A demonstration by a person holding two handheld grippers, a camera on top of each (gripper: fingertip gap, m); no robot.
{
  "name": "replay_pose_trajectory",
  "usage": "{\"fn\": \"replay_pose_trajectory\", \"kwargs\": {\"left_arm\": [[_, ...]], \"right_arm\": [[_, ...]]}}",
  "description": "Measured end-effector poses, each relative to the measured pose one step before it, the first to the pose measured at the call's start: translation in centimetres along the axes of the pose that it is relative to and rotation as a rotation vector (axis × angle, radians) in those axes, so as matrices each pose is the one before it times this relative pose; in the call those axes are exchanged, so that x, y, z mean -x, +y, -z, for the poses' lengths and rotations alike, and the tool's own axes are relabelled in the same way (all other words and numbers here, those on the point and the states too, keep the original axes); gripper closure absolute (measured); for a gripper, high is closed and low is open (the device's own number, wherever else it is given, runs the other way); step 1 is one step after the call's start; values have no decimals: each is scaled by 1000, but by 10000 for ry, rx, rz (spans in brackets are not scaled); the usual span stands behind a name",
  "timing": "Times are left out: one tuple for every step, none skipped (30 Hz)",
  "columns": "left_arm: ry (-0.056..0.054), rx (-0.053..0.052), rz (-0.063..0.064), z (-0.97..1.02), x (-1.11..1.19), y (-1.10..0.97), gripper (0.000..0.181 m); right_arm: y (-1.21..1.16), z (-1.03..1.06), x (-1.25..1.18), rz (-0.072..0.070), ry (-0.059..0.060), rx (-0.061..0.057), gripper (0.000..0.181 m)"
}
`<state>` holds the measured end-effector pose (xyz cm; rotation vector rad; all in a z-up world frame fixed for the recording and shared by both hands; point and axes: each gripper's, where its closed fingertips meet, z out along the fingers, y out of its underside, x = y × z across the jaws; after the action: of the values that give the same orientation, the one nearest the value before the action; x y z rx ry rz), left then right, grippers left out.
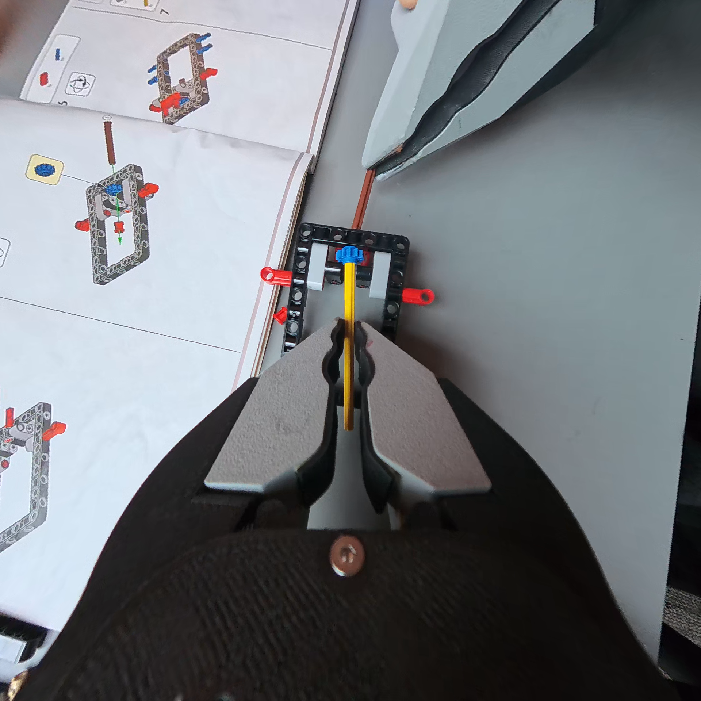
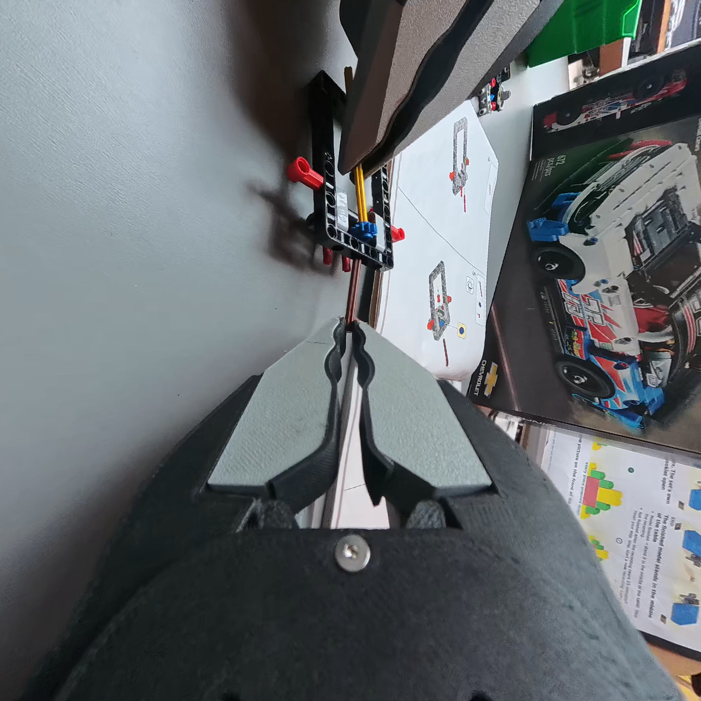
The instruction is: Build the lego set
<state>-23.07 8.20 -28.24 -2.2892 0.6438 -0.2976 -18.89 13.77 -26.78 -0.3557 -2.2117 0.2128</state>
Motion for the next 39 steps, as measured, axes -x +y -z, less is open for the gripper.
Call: {"fn": "replay_pose_trajectory", "kwargs": {"left_arm": [[45, -52, 40, -35, 57, 23, 179], [91, -70, 78, -62, 17, 5, 179], [96, -81, 75, -43, -3, 0, 179], [66, -77, 61, -24, 12, -8, 179], [40, -70, 6, -4, 37, -8, 179], [-20, -69, 14, 10, 126, -25, 179], [3, -76, 43, -9, 126, -26, 179], [63, -78, 44, -34, 35, -10, 179], [68, -53, 27, -46, 4, 40, 179], [47, 6, -11, -35, -26, 77, 178], [-13, 4, -22, 11, 20, 1, 178], [-66, -34, -54, 19, 70, -44, 179], [-49, -40, -6, 49, 63, -41, 179], [-17, -43, -12, 60, 2, -45, 178], [-21, -64, -43, 85, -11, -51, 179], [-27, -74, -83, 81, -33, -72, 179], [-44, -94, -76, 109, -10, -107, 179], [-119, -97, -48, 123, 138, -106, 178], [-38, -77, -16, 107, 74, -69, 179], [-5, -36, 47, 76, 62, -12, 179], [47, 22, 50, 19, 14, 66, 179], [35, 45, 32, -18, 18, 82, 179], [28, 37, 13, -25, 15, 46, 179], [35, 36, -6, -36, -24, 51, 178], [28, 47, -15, -31, -31, 65, 179], [14, 29, -21, -31, -13, 38, 178], [13, 29, -18, -20, -10, 47, 178], [15, 20, -2, 0, -5, 41, 179], [15, 3, 22, -3, 5, -3, 178], [21, 8, 33, -10, 13, 20, 178], [57, 17, 16, -16, -51, 23, 178], [31, 24, 13, -12, -12, 32, 178], [17, 37, 22, -26, -2, 57, 178], [17, 27, 25, -18, 8, 54, 178], [-21, -3, 34, 26, 60, 1, 178], [-5, -26, 58, 38, 58, -11, 179], [54, -54, 43, 74, -35, -41, 178], [-1, -20, 29, 89, 16, 15, 178], [-49, 6, 26, 72, 40, 67, 179]], "right_arm": [[-18, 13, -66, 35, 41, 21, 181], [-40, 24, -104, 17, 44, -20, 181], [-38, 4, -55, -5, 7, -15, 181], [-16, 19, -50, 4, 10, 4, 181], [-52, 26, -87, 52, 56, -28, 181], [-20, 10, -51, 42, 36, 2, 181], [33, -44, 18, 12, -15, 28, 181], [37, -44, -10, 23, -1, 17, 181], [1, -34, -4, 37, 13, -17, 181], [-9, -25, -15, 14, -7, -26, 181], [11, -34, -31, -8, -23, -7, 181], [12, -48, -18, 11, -32, -10, 181], [-21, -43, -31, 39, -14, -40, 181], [10, -70, -34, 15, -16, -14, 181], [59, -73, -55, -12, -21, 8, 181], [29, -59, -101, 14, 25, -20, 181], [36, -59, -69, 40, 25, -19, 181], [62, -77, -26, 39, 5, 18, 181], [34, -57, -9, 50, 17, -3, 181], [-26, -34, -1, 44, 33, -35, 181], [-44, -17, 53, 36, 4, -41, 181], [-39, -17, 12, 50, 33, -32, 181], [16, -29, -23, 66, 47, 0, 181], [29, -32, -11, 76, 37, 16, 181], [-13, -6, -1, 84, 24, -19, 181], [-43, -11, -13, 72, 26, -44, 181], [-44, -4, -12, 52, 3, -58, 181], [-67, 5, 8, 38, -20, -83, 181], [-53, 2, -34, 16, -1, -83, 181], [-11, -15, -51, -5, 1, -49, 181], [36, -44, -34, 14, -4, -1, 181], [-36, -26, -47, 65, 33, -26, 181], [-70, -18, -73, 82, 56, -51, 181], [0, -40, -15, 61, 15, -9, 181], [-9, -28, 22, 67, 4, -33, 181], [-25, -14, -38, 60, 45, -70, 181], [30, -28, -9, 18, 16, -27, 181], [79, -58, 38, -7, -27, 51, 181], [12, -27, 2, 13, -10, 42, 181]]}}
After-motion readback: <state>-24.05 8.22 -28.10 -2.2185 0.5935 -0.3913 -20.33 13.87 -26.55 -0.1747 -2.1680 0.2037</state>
